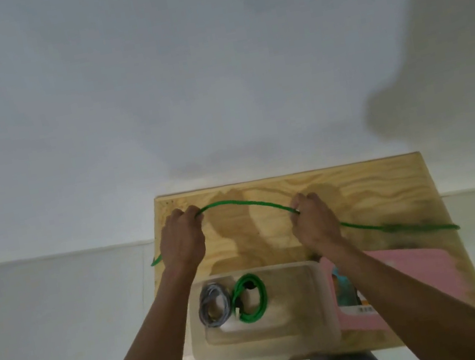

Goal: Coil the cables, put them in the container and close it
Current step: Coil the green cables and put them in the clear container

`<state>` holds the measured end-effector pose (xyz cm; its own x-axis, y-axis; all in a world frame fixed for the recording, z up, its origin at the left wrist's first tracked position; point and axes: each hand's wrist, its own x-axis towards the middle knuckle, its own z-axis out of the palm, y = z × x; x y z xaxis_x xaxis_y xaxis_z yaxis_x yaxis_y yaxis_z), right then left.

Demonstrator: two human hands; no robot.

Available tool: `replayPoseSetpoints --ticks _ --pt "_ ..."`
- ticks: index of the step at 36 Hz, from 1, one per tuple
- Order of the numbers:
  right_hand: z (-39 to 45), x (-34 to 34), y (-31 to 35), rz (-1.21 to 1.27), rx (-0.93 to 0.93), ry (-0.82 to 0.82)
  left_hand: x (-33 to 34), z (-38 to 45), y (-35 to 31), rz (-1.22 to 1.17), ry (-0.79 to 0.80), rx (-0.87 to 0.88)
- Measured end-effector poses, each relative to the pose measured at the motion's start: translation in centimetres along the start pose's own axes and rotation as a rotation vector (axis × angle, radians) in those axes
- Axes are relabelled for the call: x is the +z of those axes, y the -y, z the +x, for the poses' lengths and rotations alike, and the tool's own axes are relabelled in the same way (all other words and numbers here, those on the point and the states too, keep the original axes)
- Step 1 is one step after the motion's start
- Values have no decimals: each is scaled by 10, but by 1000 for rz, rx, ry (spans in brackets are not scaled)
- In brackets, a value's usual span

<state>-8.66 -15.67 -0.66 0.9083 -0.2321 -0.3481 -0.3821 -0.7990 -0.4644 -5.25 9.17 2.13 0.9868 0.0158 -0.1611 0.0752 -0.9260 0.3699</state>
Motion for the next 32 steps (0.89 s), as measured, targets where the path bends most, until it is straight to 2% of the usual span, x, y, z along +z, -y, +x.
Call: replayPoseSetpoints --ticks 7,12,16,18,21,23,27,29,32 --pt "-19 -45 54 152 -121 -247 -70 -17 -18 -142 -345 104" --pt "-43 -86 88 286 -311 -427 -117 -35 -41 -318 -565 156" --pt "-60 -114 124 415 -349 -532 -151 -44 -57 -582 -572 194" --pt "-67 -122 133 478 -334 -518 -167 -52 -69 -741 -523 195" --pt "-86 -130 139 429 -332 -513 -181 -58 -86 -1034 -413 110" --pt "-108 -135 141 420 -371 -406 -189 -59 -97 -1215 -337 23" --pt "-152 -129 138 252 -447 235 -207 -72 -123 -1416 -190 -77" --pt "-163 -119 134 258 -517 290 -214 -76 -132 -1499 -155 -104" --pt "-168 -116 129 418 -544 151 -225 -80 -141 -1616 -86 -87"
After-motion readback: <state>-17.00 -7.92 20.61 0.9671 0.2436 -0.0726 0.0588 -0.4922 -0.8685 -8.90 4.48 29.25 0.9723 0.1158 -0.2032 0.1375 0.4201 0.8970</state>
